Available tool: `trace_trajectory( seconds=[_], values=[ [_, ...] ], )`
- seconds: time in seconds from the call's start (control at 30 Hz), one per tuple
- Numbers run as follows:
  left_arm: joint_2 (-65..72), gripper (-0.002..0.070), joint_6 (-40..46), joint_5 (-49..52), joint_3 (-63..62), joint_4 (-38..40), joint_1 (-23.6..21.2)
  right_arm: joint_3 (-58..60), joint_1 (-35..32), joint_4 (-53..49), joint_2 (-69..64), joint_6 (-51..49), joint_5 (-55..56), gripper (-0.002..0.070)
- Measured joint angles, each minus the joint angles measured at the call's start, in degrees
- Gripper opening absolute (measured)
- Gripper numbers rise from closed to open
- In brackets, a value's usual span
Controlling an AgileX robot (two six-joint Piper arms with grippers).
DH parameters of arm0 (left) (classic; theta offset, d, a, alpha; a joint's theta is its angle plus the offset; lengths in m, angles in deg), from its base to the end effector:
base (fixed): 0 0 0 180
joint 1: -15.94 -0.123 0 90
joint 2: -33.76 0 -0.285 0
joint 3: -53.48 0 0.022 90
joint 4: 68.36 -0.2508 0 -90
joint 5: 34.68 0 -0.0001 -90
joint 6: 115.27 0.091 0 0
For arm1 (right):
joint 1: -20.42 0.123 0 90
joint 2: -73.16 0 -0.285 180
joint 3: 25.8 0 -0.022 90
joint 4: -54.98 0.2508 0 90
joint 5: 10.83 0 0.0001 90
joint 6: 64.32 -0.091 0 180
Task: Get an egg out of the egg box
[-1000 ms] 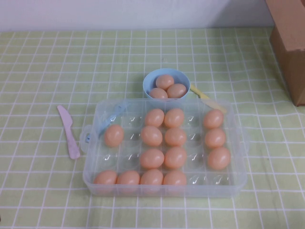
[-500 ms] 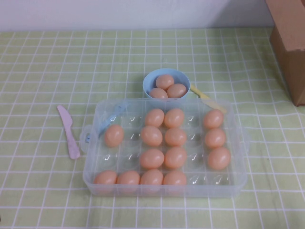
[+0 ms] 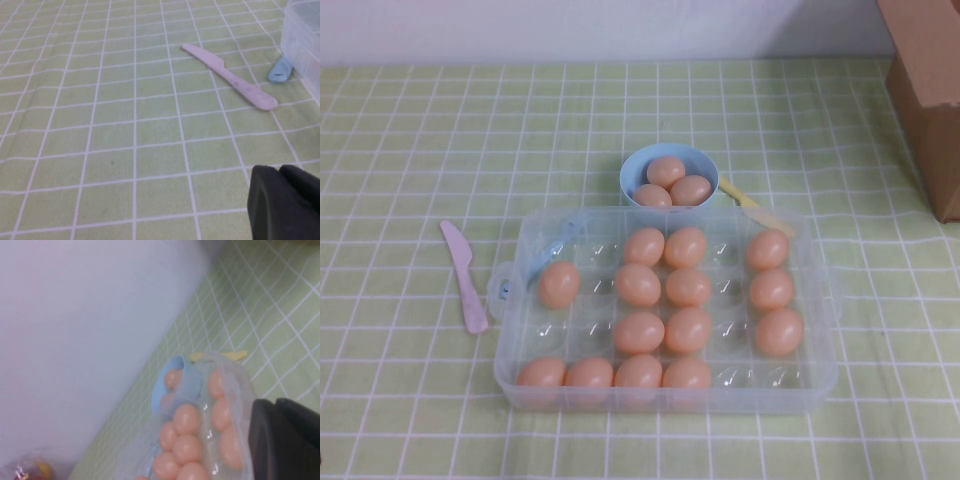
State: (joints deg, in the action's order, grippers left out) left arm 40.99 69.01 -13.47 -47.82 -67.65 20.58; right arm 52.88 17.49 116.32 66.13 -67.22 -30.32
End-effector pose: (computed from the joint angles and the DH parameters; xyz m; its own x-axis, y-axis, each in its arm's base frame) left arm 0.0526 -0.0047 0.1717 -0.2878 0.0867 -0.9538 0.1035 0.9929 0.0590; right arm 0.0535 0.0240 0.1904 -0.2580 0.8647 -0.4309 -0.0280 0.4392 0.8980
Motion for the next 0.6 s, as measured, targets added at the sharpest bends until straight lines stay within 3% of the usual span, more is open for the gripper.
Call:
trace_trajectory(
  seconds=[0.27, 0.4, 0.6],
  values=[
    [0.0, -0.0004, 0.0, 0.0, 0.0, 0.0, 0.0, 0.0, 0.0, -1.08, 0.0, 0.28, 0.1, -0.0017],
    [0.0, -0.0004, 0.0, 0.0, 0.0, 0.0, 0.0, -0.83, 0.0, -0.58, 0.0, 7.1, -1.98, -0.0017],
    [0.0, -0.0004, 0.0, 0.0, 0.0, 0.0, 0.0, -13.21, 0.0, -8.81, -7.43, 14.95, -9.41, -0.0017]
  ],
)
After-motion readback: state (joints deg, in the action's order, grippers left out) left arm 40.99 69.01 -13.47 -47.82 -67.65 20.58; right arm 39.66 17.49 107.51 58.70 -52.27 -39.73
